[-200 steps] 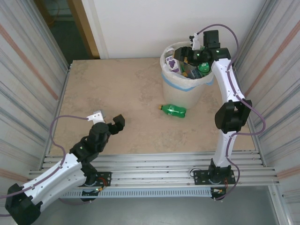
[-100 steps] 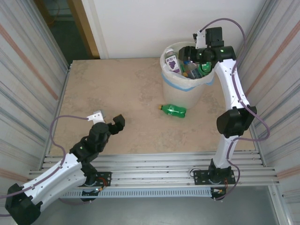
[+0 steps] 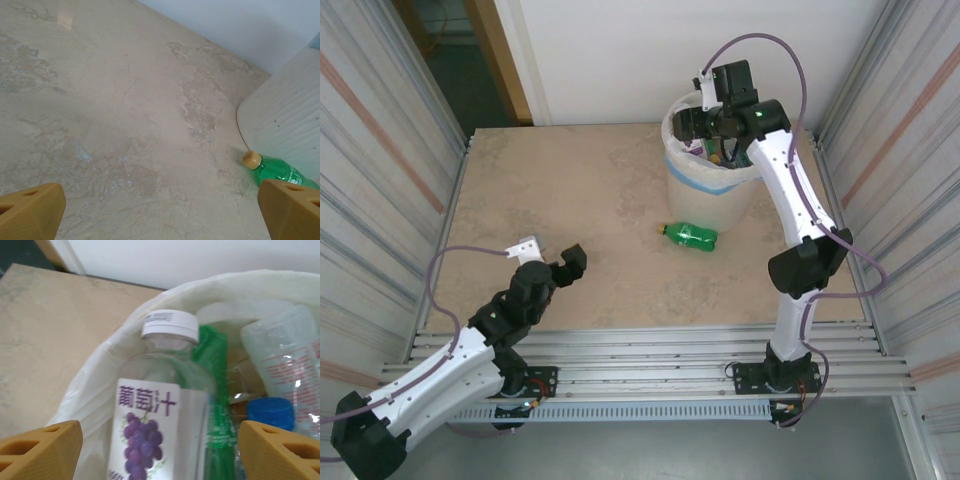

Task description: Put the plastic bottles in the bin

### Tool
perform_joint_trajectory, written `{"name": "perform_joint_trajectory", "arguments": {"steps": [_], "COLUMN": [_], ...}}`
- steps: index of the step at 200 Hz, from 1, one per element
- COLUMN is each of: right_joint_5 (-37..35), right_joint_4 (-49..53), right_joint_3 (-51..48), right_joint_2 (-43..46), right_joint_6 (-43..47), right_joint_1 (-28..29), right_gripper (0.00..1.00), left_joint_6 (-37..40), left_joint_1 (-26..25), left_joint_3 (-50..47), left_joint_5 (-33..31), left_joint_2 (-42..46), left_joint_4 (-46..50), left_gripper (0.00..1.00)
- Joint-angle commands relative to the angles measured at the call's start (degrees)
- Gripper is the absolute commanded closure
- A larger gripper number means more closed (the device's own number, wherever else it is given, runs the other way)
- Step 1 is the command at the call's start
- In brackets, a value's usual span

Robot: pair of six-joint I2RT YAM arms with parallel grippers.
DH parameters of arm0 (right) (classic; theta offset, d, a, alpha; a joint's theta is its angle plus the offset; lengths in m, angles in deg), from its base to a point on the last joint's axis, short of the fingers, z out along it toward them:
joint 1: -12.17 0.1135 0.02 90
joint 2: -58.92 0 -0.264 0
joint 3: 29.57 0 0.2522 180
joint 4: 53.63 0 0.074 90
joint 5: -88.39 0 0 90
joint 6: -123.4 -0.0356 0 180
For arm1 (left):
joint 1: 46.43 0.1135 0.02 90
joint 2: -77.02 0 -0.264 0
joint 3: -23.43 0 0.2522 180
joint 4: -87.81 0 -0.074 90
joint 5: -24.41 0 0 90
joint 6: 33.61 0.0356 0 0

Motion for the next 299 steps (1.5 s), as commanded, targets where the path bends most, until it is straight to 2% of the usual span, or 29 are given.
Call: {"name": "perform_joint_trajectory", "arguments": {"steps": [1, 43, 73, 117, 175, 211, 234, 267, 299], "right_joint_5": [-6.2, -9.7, -12.2, -12.9, -10.6, -12.9, -14.9, -17.6, -20.7], "right_joint_4": [2.3, 5.8, 6.7, 6.5, 6.3, 5.9, 4.3, 2.3, 6.5], "right_joint_3": [2.2, 5.3, 5.1, 1.7, 0.8, -3.2, -9.8, -21.9, -30.3], "right_joint_2": [-2.7, -6.3, -5.3, -1.6, 4.3, 9.4, 14.4, 21.5, 21.9], "right_joint_6": [1.8, 1.8, 0.5, -0.8, -0.5, 0.8, 2.3, 6.8, 6.0], "right_joint_1": [0.0, -0.2, -0.3, -0.2, 1.8, 5.6, 9.4, 18.1, 24.8], "right_gripper": [0.22, 0.35, 0.44, 0.48, 0.39, 0.37, 0.34, 0.27, 0.21], "left_joint_6": [-0.5, -0.4, -0.4, -0.2, 0.1, 0.0, 0.1, 0.3, -0.1], "left_joint_1": [0.4, 0.4, 0.4, 0.4, 0.4, 0.4, 0.4, 0.4, 0.4], "left_joint_3": [0.8, 0.8, 1.1, 1.0, 0.9, 0.7, 0.7, 0.4, -0.3], "left_joint_5": [0.0, -0.1, -0.1, -0.2, -0.5, -0.6, -0.9, -2.0, -2.8], "left_joint_2": [0.6, 0.3, 0.1, 0.2, 0.8, 1.5, 2.3, 3.8, 4.9], "left_joint_4": [-0.9, -1.2, -1.2, -1.3, -0.9, -0.6, 0.0, 1.1, 1.8], "left_gripper": [0.01, 0.01, 0.01, 0.01, 0.01, 0.01, 0.01, 0.01, 0.01]}}
